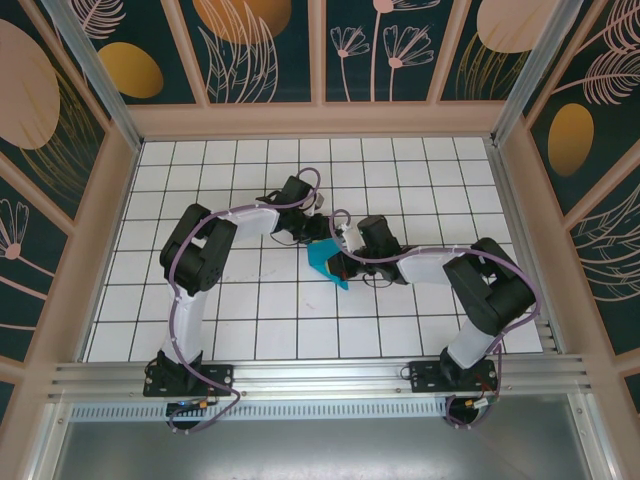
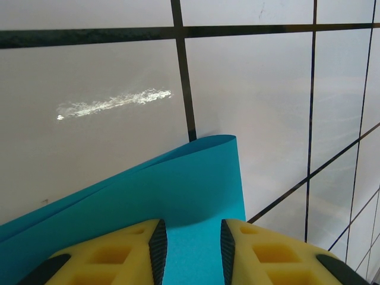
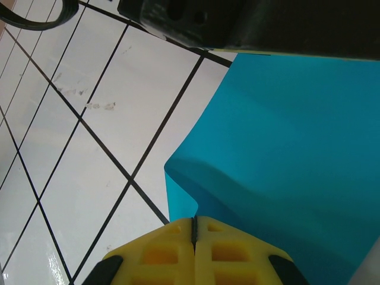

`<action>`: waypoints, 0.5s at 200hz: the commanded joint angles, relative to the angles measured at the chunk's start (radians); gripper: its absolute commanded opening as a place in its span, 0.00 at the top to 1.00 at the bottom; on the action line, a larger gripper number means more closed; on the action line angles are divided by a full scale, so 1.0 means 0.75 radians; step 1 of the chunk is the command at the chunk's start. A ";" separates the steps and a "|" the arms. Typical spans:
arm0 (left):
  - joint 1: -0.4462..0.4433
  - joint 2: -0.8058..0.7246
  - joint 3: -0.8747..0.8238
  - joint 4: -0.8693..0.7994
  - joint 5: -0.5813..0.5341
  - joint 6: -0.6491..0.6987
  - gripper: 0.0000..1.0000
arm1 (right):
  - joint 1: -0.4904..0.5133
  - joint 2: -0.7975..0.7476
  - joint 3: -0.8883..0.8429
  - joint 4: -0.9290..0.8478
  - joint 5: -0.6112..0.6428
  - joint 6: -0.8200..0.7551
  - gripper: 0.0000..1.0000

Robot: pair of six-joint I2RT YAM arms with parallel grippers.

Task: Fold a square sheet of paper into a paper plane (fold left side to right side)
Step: Third fold the triangle at the center of the table.

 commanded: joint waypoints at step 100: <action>-0.013 0.090 -0.003 -0.076 -0.084 0.038 0.66 | -0.058 0.056 0.042 -0.069 0.042 -0.033 1.00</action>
